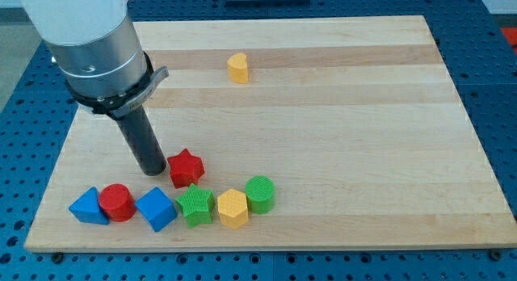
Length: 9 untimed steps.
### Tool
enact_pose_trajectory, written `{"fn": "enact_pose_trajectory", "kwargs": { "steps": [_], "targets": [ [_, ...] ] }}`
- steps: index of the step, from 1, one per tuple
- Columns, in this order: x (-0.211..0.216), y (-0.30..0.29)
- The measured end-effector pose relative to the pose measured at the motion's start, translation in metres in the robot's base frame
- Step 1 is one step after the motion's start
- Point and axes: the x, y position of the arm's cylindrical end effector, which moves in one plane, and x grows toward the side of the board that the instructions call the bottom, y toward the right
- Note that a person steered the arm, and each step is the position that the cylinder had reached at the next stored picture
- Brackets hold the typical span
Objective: Move the red star to the right side of the green circle
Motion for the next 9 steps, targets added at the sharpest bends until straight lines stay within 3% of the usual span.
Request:
{"fn": "enact_pose_trajectory", "kwargs": {
  "steps": [2,6,9],
  "targets": [
    [0.006,0.002],
    [0.009,0.122],
    [0.014,0.157]
  ]
}}
